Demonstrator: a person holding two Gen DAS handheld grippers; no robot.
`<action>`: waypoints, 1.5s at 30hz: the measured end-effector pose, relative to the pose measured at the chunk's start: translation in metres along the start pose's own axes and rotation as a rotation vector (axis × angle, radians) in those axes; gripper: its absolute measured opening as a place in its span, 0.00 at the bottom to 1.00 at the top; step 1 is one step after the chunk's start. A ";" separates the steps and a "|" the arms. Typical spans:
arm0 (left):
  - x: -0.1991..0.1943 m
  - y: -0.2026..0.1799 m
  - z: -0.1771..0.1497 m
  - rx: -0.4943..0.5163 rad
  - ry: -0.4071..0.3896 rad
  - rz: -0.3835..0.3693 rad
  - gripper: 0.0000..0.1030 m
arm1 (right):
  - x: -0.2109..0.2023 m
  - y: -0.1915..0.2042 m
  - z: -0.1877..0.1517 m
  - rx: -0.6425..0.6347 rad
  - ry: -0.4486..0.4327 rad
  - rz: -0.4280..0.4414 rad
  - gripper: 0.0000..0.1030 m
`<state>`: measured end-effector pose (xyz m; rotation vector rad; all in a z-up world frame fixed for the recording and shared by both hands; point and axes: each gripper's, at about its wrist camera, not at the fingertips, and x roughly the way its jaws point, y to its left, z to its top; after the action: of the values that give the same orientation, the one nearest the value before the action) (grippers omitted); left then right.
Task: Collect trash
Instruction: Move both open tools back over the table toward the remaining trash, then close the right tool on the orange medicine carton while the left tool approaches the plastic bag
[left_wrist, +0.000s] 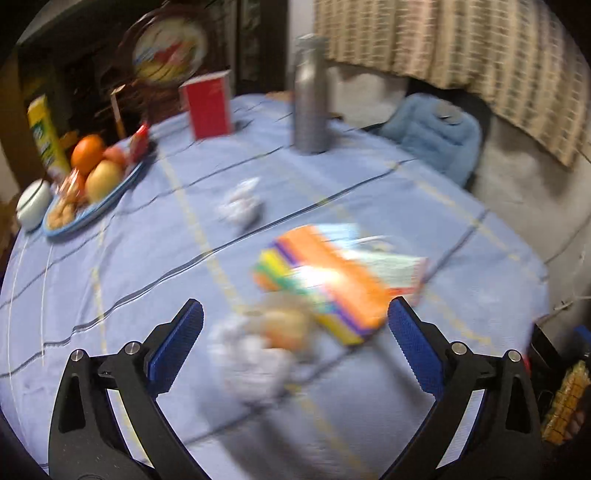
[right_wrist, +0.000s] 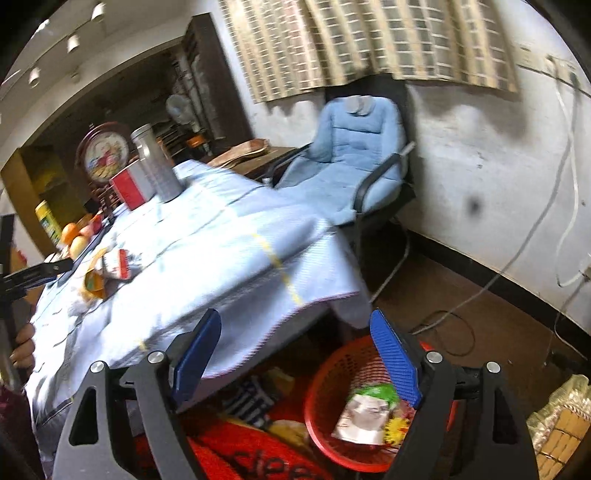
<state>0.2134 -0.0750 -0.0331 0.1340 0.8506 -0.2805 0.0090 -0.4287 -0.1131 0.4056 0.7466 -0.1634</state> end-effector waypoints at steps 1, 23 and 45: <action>0.005 0.010 -0.002 -0.011 0.015 -0.006 0.94 | 0.000 0.007 0.001 -0.014 0.002 0.006 0.79; 0.047 0.106 -0.032 -0.245 0.171 0.068 0.94 | 0.036 0.172 -0.001 -0.268 0.124 0.302 0.79; 0.053 0.095 -0.034 -0.184 0.153 0.154 0.95 | 0.132 0.279 0.029 -0.266 0.199 0.400 0.16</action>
<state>0.2502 0.0129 -0.0947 0.0488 1.0083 -0.0473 0.2028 -0.1869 -0.1009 0.3119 0.8541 0.3538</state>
